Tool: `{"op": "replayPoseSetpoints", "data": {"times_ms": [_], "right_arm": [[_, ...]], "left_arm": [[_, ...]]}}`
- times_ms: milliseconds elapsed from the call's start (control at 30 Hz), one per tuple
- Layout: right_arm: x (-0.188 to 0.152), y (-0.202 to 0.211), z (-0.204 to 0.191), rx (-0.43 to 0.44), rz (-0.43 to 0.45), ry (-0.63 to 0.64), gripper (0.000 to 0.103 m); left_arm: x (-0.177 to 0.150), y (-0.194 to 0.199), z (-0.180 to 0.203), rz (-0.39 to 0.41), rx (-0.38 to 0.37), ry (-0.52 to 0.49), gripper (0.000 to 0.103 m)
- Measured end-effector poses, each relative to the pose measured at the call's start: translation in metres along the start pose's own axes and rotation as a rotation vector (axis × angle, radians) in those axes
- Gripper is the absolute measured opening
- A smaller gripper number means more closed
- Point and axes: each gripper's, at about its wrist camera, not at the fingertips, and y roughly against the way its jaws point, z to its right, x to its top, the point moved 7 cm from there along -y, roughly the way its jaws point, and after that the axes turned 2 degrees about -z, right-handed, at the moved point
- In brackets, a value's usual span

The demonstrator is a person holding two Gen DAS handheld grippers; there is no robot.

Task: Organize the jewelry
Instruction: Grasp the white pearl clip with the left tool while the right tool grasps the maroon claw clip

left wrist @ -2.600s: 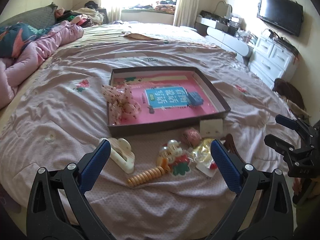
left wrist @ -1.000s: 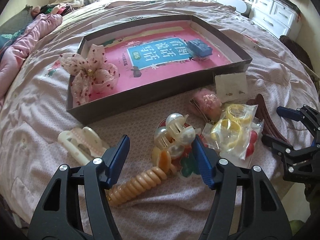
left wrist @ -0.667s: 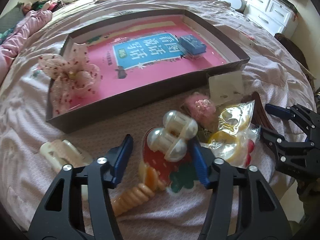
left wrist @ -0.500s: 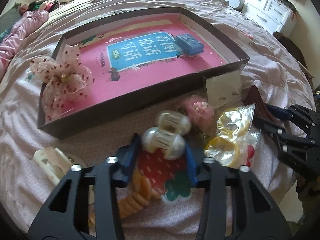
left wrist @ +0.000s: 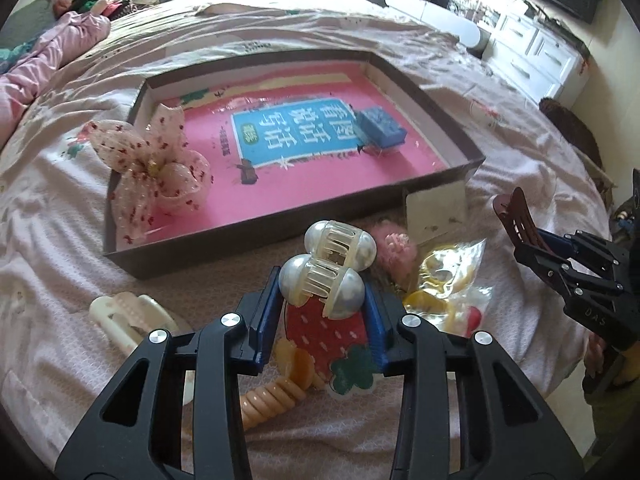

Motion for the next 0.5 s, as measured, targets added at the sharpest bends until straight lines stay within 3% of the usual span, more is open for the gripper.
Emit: {"op": "replayPoseSetpoints", "data": {"times_ms": [500], "right_arm": [[0.036,0.023,-0.042,0.079,0.061,0.061,0.029]], "left_arm": [[0.008,0.035,-0.016,0.090,0.005,0.058,0.029]]}}
